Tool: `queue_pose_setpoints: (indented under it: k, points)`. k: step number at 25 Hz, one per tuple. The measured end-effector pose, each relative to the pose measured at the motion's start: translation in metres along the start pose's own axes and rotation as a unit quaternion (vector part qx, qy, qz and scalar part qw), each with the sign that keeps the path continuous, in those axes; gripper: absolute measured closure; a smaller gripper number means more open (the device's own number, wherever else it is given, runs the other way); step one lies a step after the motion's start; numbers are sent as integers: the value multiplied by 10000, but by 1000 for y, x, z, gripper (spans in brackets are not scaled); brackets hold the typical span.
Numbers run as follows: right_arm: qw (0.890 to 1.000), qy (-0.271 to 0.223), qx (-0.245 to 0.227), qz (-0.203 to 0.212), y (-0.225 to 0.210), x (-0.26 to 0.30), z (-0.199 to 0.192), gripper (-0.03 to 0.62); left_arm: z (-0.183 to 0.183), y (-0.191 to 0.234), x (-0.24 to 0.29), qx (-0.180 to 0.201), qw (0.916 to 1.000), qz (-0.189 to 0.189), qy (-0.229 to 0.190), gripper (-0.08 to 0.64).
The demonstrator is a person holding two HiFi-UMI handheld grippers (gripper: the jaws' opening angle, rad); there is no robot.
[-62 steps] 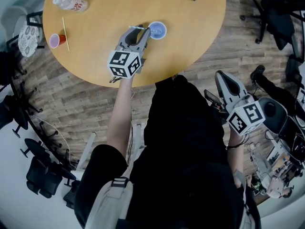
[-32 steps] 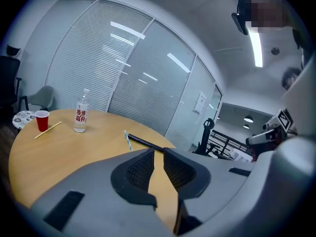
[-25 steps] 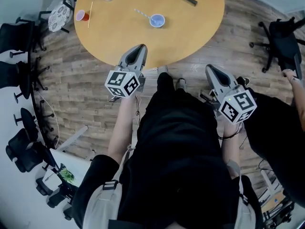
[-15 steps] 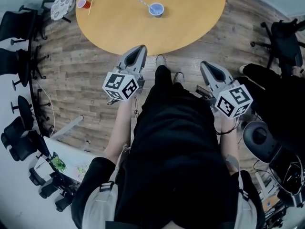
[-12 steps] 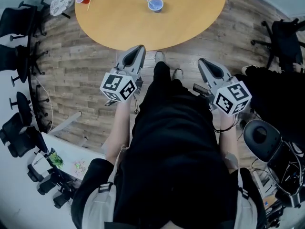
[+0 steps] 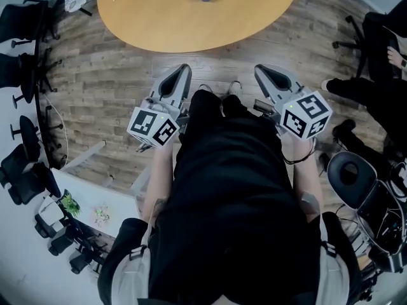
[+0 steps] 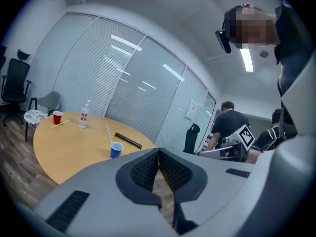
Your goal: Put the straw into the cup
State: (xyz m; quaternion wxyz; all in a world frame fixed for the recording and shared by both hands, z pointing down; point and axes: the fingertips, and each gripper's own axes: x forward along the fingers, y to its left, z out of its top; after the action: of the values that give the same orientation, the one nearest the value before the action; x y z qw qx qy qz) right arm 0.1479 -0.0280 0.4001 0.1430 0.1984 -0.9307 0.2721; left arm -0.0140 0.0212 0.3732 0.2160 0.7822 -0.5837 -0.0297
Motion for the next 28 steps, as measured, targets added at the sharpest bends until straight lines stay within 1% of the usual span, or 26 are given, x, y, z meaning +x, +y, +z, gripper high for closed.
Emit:
queue_pose_setpoints:
  k: [2,5,8,11,14,21,25,28]
  points:
    - [9999,-101,-16,-70,-3,-4,3,574,-5,-11,3,-46,9999,-157,17,548]
    - [9994,-271,-50,-208,3,-12,9,574,-7,-28,3,39,9985,-532,87,548]
    - [9986,-386,-57,-358,15,-19,10,574,3,-41,0,163,9961,-857,124,548]
    - [9980,-433,-20,-450,22,-22,8,574,16,-50,-3,275,9944,-1025,24,548]
    - [9977,-416,-82,-528,38,-22,4,574,26,-51,-22,338,9936,-1076,-49,548]
    - [9944,-562,23,-900,79,-30,-9,574,24,-29,-91,315,9938,-1067,-78,548]
    - [9934,-524,-1,-1020,110,-30,-23,574,27,-17,-128,371,9933,-1082,-166,548]
    - [9925,-502,2,-1115,129,-30,-35,574,20,-12,-154,378,9929,-1113,-150,548]
